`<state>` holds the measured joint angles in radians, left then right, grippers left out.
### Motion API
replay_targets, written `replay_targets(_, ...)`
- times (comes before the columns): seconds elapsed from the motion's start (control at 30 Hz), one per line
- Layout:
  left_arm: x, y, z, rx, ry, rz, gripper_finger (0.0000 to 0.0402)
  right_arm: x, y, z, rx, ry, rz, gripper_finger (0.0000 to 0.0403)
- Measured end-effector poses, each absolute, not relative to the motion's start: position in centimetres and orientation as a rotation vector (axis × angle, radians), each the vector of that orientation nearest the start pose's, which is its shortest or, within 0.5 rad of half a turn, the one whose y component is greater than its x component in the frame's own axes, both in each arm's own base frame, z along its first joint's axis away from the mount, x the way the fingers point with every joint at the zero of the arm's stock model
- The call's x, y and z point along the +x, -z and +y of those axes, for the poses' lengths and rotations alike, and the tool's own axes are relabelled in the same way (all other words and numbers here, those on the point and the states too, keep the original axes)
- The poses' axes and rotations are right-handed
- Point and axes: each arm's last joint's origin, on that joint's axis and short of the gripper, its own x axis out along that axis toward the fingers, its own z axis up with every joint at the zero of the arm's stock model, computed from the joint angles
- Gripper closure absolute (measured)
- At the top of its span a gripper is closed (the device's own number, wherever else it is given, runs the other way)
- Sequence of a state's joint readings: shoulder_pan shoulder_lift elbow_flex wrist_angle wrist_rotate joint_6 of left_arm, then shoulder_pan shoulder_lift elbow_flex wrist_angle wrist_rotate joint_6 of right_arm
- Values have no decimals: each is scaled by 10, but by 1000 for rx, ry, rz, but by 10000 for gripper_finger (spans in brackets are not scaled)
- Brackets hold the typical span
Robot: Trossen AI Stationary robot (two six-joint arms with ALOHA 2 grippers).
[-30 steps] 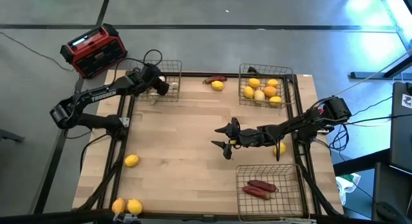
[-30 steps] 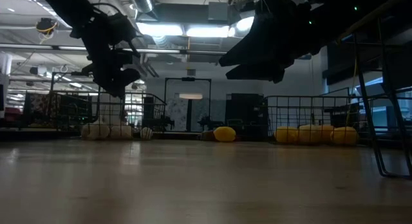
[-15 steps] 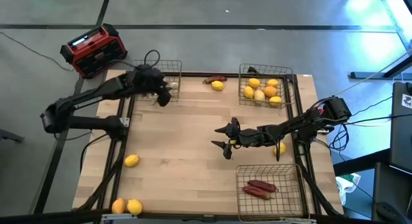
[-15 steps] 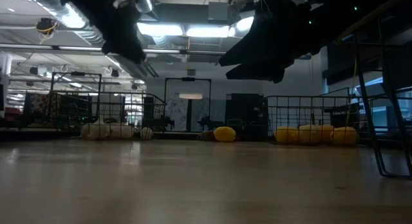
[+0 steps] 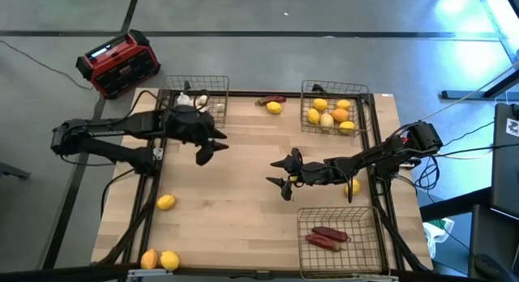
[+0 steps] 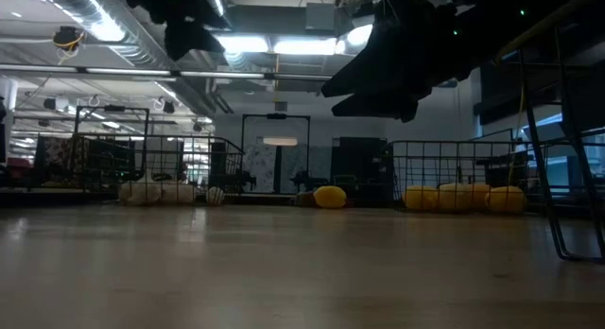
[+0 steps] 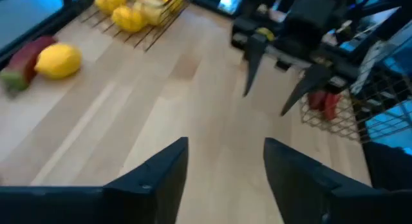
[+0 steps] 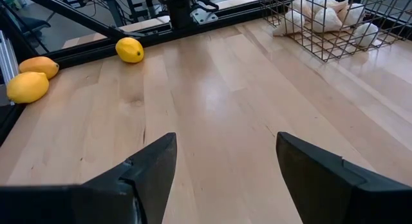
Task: Sort produce into baskets
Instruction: Put the yellow lemon into the top right wire basket
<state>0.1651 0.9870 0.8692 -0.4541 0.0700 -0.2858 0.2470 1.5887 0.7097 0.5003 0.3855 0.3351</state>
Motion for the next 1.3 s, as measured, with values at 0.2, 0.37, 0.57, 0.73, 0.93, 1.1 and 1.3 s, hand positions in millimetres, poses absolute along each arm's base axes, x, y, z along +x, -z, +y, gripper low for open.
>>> replay_targets(0.2,226,-297,19,-359,-113,525,131,308,-182,67,215,194,329,139)
replay_targets(0.37,240,-293,-5,-293,3,513,98,308,-183,67,215,194,328,139)
replay_targets(0.57,238,-289,-43,-253,114,560,100,308,-182,67,215,194,329,139)
replay_targets(0.73,229,-291,-71,-307,155,603,106,309,-184,67,220,192,315,139)
replay_targets(0.93,212,-280,-93,-411,143,775,107,310,-186,67,230,187,286,139)
replay_targets(1.1,192,-265,-99,-487,27,996,107,310,-186,67,229,188,287,139)
replay_targets(1.3,167,-246,-102,-476,-114,1221,107,310,-186,67,225,187,288,139)
